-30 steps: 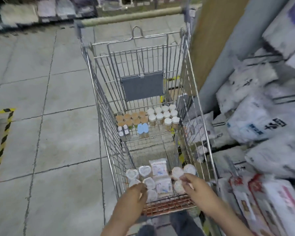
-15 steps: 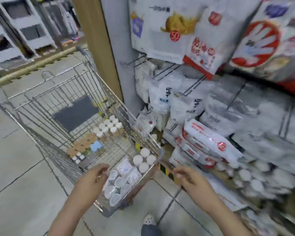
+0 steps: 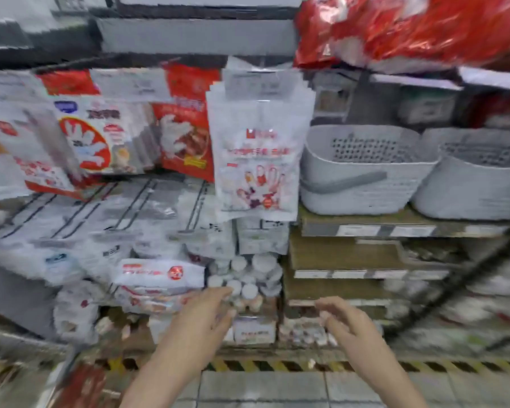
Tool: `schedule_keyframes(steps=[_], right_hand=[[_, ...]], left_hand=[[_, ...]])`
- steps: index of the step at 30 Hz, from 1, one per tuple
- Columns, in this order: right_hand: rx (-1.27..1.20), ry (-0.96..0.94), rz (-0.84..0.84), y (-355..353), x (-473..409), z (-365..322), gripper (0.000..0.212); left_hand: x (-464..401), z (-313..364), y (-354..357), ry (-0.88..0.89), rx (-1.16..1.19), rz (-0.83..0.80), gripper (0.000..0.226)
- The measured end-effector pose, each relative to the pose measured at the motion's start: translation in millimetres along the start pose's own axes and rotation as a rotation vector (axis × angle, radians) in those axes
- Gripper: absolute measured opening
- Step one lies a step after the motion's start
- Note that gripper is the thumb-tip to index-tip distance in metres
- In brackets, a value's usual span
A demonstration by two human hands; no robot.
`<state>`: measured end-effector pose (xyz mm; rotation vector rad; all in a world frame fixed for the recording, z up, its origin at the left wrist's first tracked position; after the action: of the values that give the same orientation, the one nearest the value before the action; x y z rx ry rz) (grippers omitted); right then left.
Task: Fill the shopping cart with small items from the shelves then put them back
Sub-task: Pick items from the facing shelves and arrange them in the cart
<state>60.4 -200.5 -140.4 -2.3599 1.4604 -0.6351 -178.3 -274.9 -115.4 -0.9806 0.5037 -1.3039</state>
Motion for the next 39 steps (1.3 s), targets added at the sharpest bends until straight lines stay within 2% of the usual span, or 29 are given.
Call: schedule_keyframes(steps=[4, 6, 12, 27, 32, 35, 39], right_hand=[[-0.002, 0.033, 0.17, -88.8, 21.3, 46.7, 0.016], [-0.027, 0.062, 0.235, -124.0, 30.6, 62.0, 0.016], [-0.051, 0.066, 0.357, -195.3, 36.1, 82.4, 0.014], [0.04, -0.14, 0.644, -311.2, -38.9, 80.5, 0.023], [0.057, -0.23, 0.657, -352.0, -54.3, 79.1, 0.02], [0.088, -0.302, 0.638, -383.0, -68.1, 72.5, 0.019], [0.119, -0.383, 0.6, -420.9, -96.6, 60.9, 0.021]], left_hand=[[-32.4, 99.5, 49.3, 0.165, -0.057, -0.109, 0.035], [-43.2, 136.8, 67.4, 0.251, -0.089, -0.145, 0.038], [-82.5, 201.3, 91.0, 0.404, -0.155, -0.229, 0.038], [-213.7, 355.5, 64.0, 0.778, -0.146, 0.006, 0.034], [-239.2, 393.6, 72.9, 0.804, -0.09, -0.04, 0.04], [-253.0, 408.7, 74.5, 0.806, -0.027, 0.022, 0.047], [-270.4, 431.2, 75.1, 0.741, 0.009, 0.042, 0.041]])
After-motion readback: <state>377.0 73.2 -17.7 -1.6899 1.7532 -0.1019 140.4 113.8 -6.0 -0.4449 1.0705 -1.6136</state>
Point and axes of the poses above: each hand's wrist, its own x-axis away from the middle knuckle, its own y-axis out of the palm, z = x × y, the point moved 1 cm from there along -x, towards the middle knuckle, and after that the axes turned 6 degrees about -y, right-handed, at the moved point
